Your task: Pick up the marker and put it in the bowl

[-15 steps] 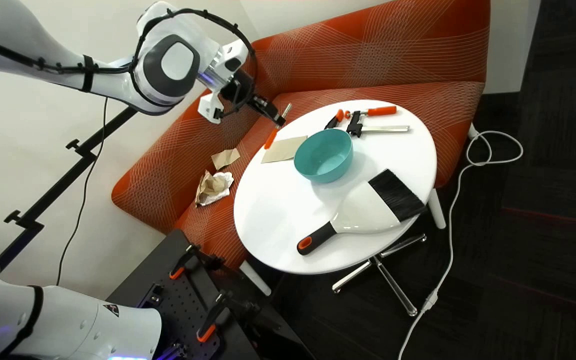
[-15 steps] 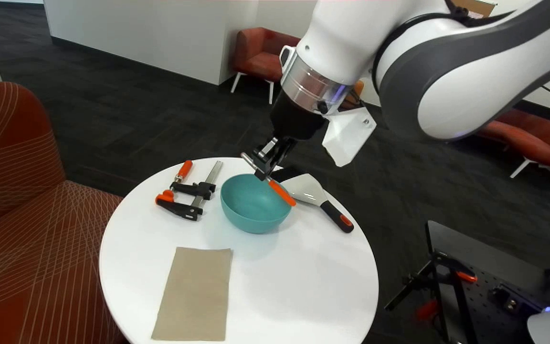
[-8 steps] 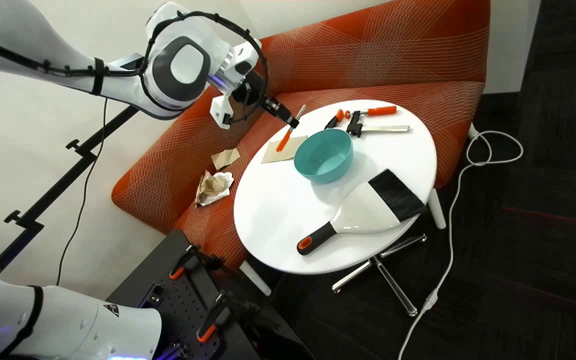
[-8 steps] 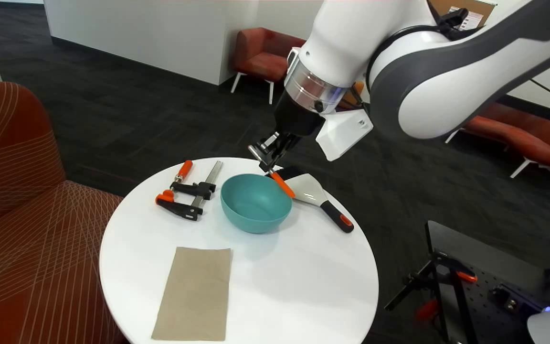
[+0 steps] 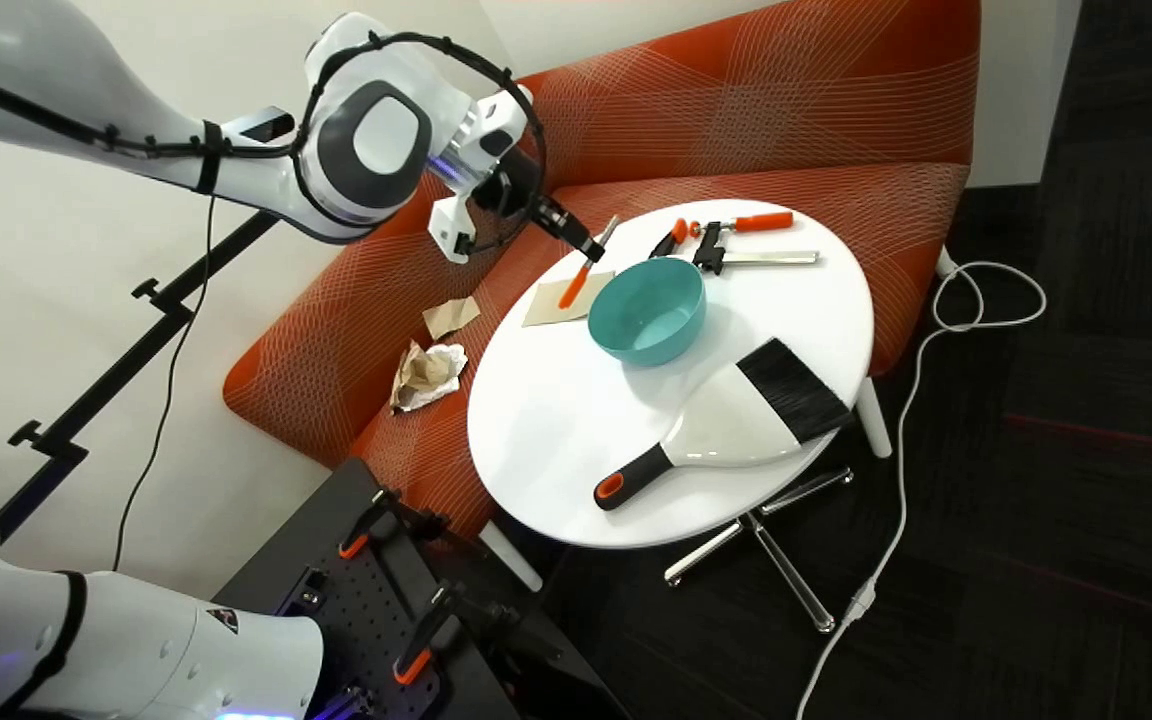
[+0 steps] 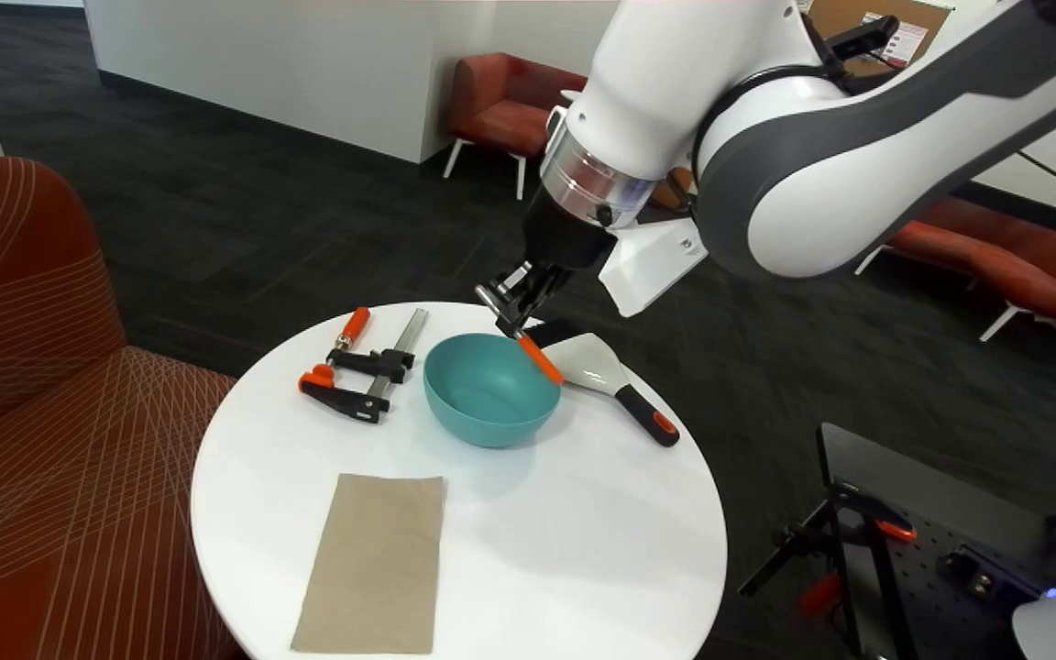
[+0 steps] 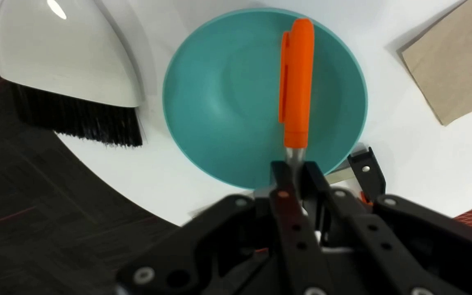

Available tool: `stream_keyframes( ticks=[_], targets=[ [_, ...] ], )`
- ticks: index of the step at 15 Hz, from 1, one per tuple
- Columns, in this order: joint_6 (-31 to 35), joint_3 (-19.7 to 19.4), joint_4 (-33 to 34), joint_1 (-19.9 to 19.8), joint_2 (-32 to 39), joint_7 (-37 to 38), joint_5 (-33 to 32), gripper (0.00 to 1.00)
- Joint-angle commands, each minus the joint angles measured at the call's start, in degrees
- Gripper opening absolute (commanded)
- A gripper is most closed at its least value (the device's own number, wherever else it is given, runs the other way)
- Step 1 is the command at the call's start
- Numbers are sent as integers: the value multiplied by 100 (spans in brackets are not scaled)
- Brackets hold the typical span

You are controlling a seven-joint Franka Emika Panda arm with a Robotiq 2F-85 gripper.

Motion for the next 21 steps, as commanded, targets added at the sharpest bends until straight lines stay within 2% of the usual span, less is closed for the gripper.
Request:
stream_keyframes(
  ticks=[1,9,14,15,17,21],
  targets=[
    [118,-4,284,-78,264,-112,130,3],
    [-300,365,1090,-524,1106,-959,1006,3],
    [-509,262,1495,-488,1516,-990,1125,3],
    [-557,241,1555,-471,1556,-970,1125,38],
    [-639,246,1652,-478,1611,-979,1137,45],
    [-726,249,1768,-488,1660,-975,1139,76]
  ],
)
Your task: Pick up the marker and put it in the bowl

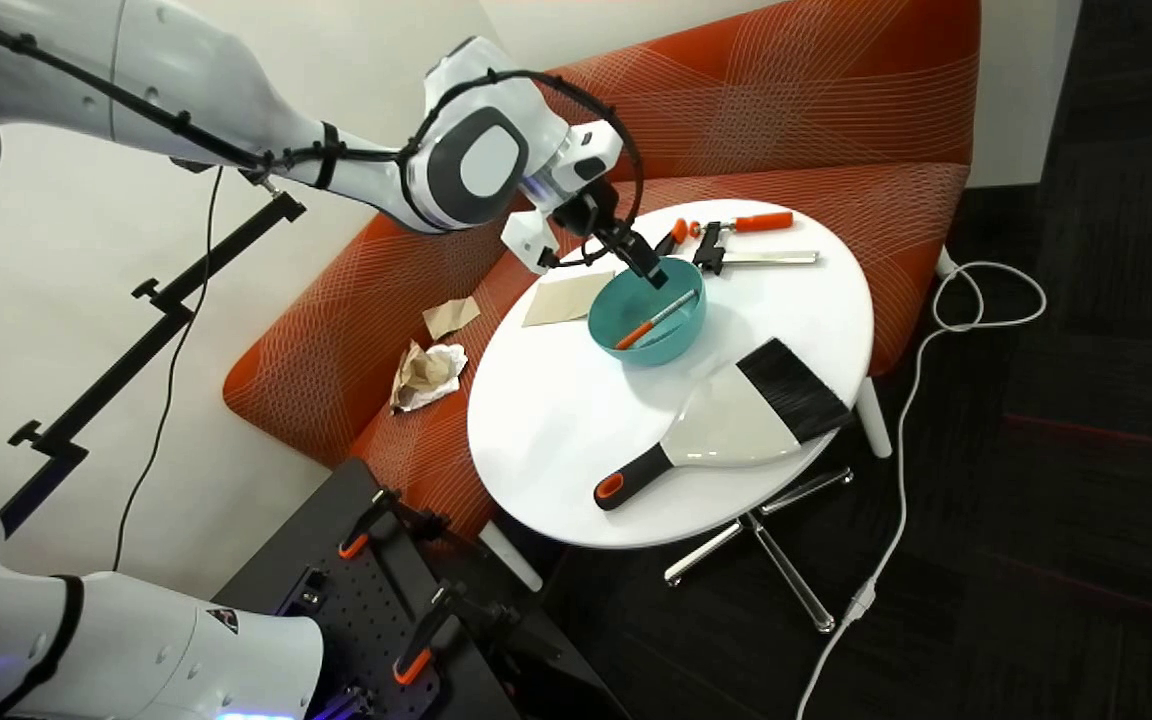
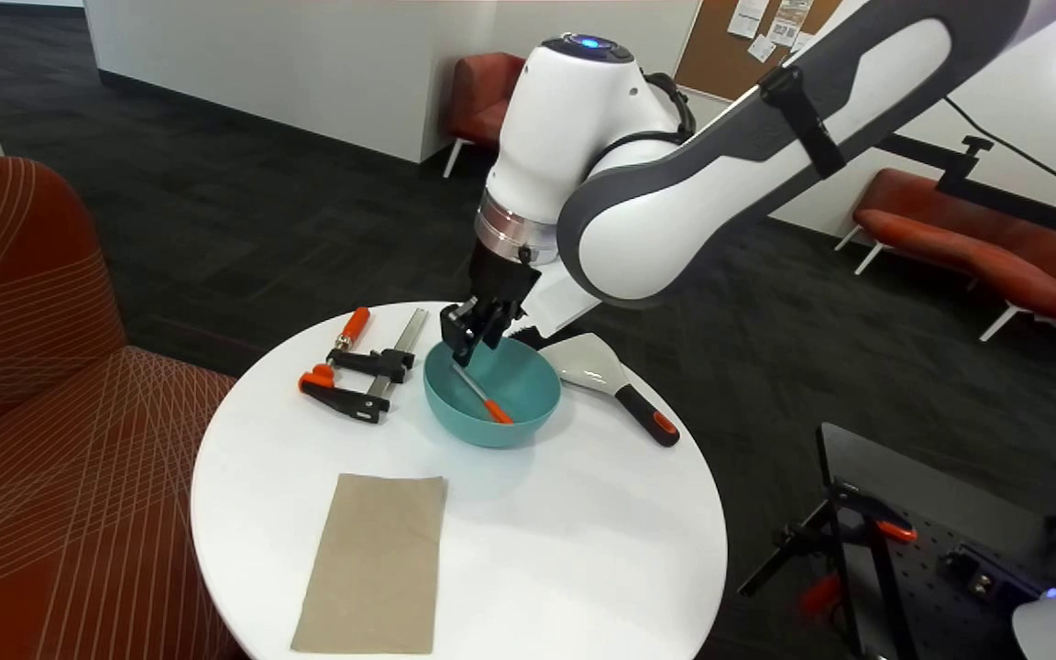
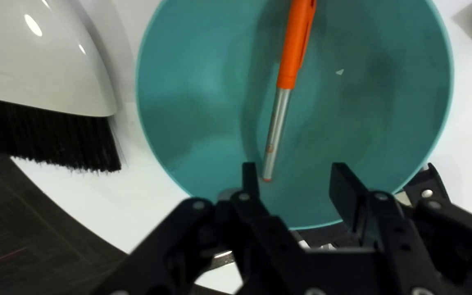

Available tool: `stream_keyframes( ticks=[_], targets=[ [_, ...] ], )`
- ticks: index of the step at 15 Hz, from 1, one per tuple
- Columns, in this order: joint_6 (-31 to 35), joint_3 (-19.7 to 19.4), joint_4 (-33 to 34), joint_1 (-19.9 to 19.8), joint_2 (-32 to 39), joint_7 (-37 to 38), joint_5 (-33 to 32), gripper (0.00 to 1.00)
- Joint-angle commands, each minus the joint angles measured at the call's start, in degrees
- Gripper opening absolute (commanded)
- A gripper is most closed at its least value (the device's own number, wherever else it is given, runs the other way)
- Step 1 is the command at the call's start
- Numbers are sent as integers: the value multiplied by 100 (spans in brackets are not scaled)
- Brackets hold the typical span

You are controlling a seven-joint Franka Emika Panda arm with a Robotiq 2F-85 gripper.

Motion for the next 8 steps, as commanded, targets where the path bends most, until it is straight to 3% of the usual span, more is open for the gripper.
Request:
stream_keyframes(
  ticks=[1,3,8],
  targets=[
    [-277,4,229,-16,62,-117,124,82],
    [-292,12,244,-26,64,-118,132,98],
    [-73,-44,103,34,35,-50,70,100]
  ],
)
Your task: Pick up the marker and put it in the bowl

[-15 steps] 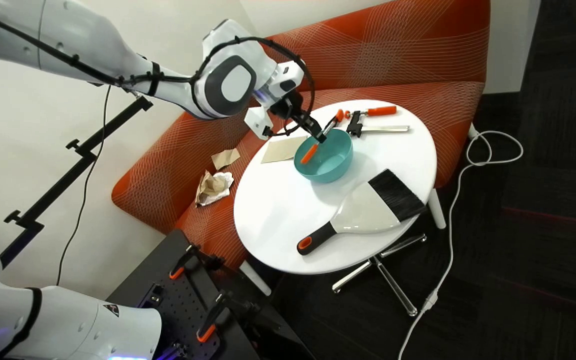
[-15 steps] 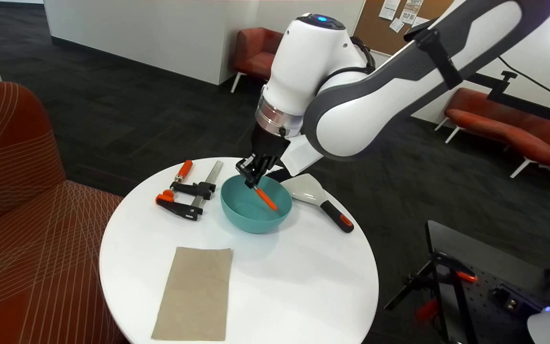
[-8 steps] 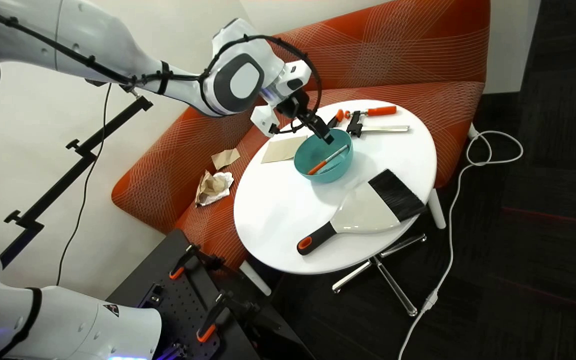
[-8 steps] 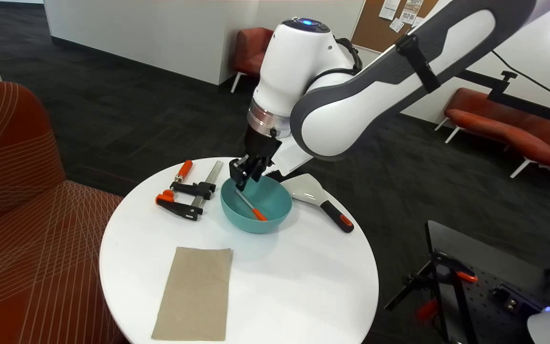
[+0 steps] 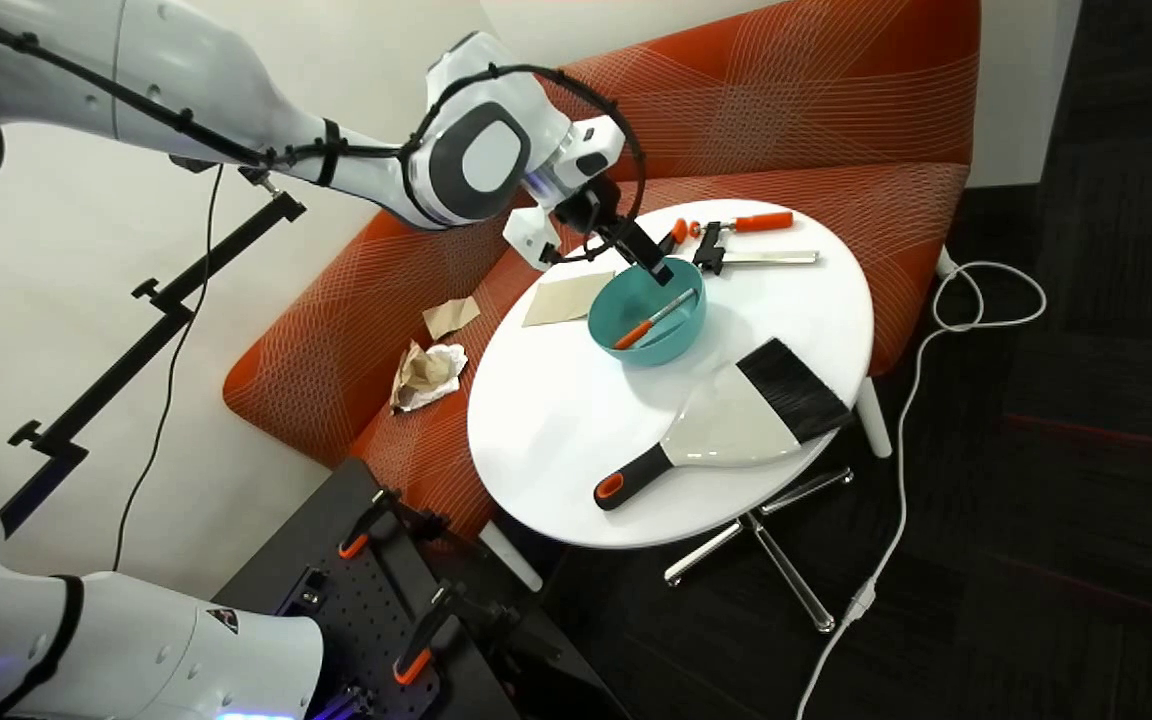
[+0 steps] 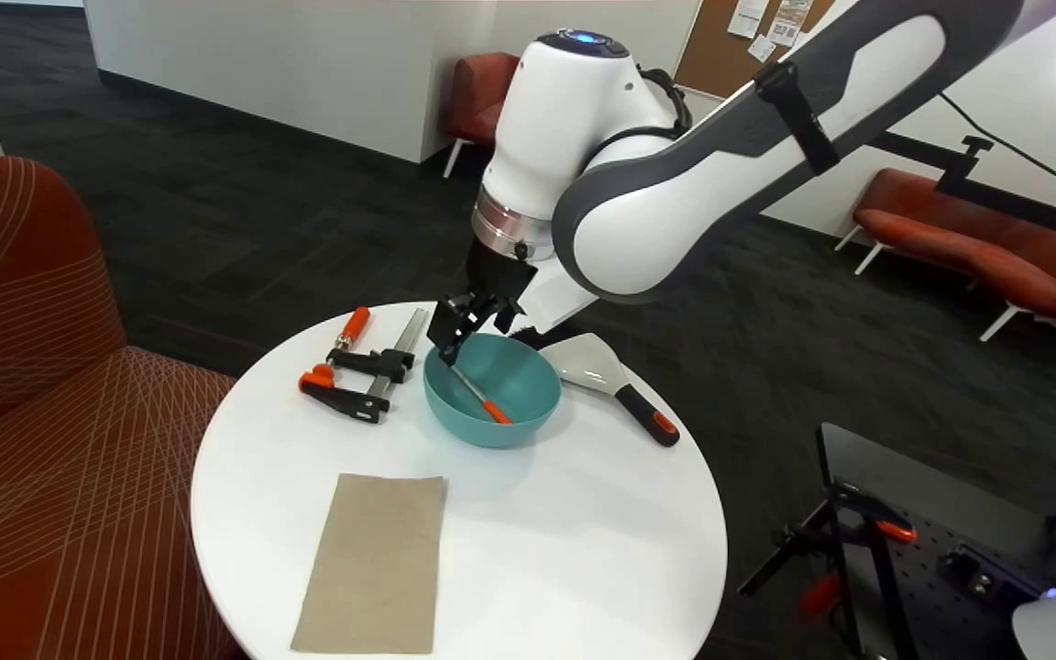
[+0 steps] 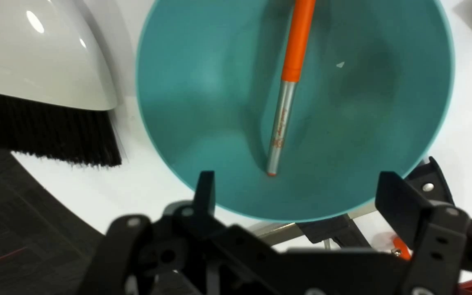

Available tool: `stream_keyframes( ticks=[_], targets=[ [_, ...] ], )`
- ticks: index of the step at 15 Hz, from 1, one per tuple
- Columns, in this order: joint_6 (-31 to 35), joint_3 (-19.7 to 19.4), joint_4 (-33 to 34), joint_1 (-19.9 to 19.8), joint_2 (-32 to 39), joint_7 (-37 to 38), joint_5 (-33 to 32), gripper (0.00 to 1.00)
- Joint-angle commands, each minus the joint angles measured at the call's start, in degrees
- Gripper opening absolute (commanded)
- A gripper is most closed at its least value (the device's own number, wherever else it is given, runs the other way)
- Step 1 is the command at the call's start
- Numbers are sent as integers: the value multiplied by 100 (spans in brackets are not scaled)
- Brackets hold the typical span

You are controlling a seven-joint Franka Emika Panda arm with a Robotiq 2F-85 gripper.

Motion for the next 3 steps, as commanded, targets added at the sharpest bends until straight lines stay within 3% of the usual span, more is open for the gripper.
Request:
stream_keyframes(
  ticks=[1,3],
  targets=[
    [-5,-43,6,41,7,-50,64,100],
    [-5,-44,6,42,13,-50,64,100]
  ],
)
